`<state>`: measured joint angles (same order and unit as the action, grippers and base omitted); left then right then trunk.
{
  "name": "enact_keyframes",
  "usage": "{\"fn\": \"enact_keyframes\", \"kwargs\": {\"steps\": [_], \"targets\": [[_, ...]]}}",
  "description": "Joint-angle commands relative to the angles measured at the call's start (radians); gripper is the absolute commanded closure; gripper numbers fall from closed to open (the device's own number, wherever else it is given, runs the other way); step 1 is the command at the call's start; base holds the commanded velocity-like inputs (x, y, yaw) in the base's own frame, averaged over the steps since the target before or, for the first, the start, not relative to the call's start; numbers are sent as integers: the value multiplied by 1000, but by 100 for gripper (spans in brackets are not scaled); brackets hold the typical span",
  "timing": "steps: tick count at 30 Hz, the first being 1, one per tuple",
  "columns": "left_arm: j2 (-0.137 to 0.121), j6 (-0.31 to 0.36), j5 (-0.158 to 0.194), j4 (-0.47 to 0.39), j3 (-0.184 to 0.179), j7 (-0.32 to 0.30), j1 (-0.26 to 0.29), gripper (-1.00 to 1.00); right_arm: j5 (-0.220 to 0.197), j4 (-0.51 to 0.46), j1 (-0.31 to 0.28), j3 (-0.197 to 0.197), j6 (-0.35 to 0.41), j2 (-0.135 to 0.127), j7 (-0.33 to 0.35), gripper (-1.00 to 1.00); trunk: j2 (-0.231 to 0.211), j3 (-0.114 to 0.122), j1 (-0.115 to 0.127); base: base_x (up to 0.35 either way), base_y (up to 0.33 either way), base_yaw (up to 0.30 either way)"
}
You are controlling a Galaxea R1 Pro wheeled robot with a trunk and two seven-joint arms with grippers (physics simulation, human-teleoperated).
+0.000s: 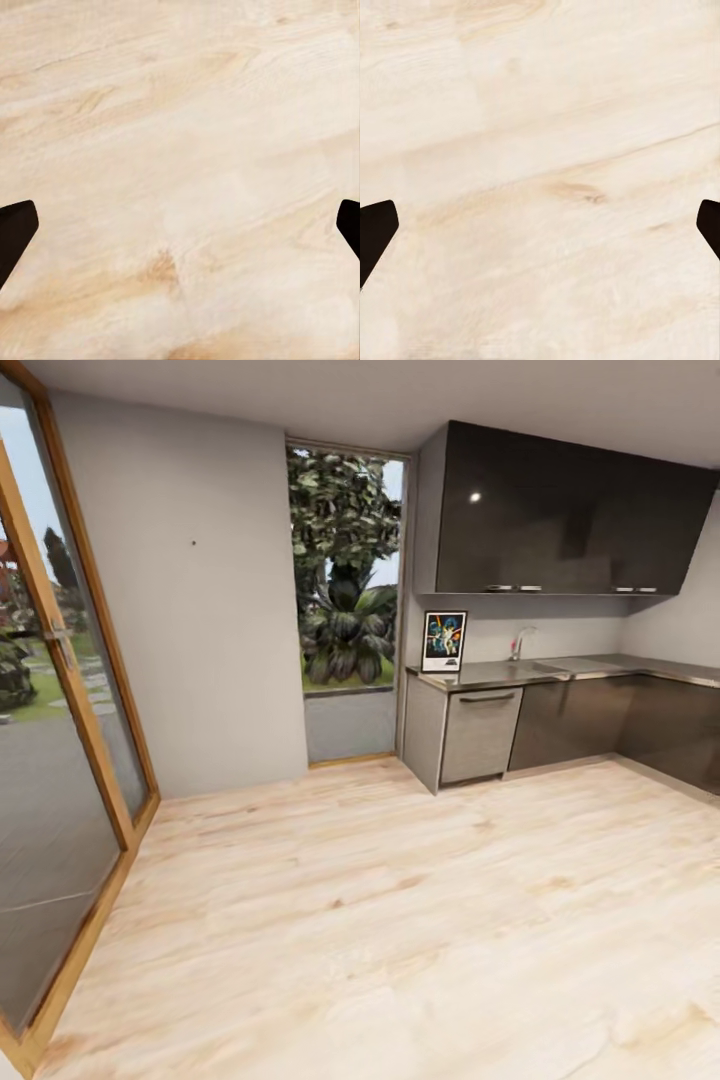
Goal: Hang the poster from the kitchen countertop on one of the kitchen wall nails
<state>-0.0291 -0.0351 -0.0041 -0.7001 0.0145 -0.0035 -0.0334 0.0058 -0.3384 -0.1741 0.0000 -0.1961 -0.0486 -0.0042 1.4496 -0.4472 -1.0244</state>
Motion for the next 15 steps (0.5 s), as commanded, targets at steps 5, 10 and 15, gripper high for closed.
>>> {"fn": "enact_keyframes", "kwargs": {"steps": [5, 10, 15], "targets": [[0, -2, 0, -1, 1, -1, 0, -100, 0, 1, -1, 0, -3, 0, 0, -100, 0, -1, -1, 335, 135, -282], [0, -2, 0, -1, 1, 0, 0, -100, -1, 1, -1, 0, -3, 0, 0, -100, 0, -1, -1, 335, 135, -298], [0, -2, 0, -1, 1, 0, 0, -100, -1, 1, -1, 0, -3, 0, 0, -100, 0, -1, -1, 335, 136, -300]]}}
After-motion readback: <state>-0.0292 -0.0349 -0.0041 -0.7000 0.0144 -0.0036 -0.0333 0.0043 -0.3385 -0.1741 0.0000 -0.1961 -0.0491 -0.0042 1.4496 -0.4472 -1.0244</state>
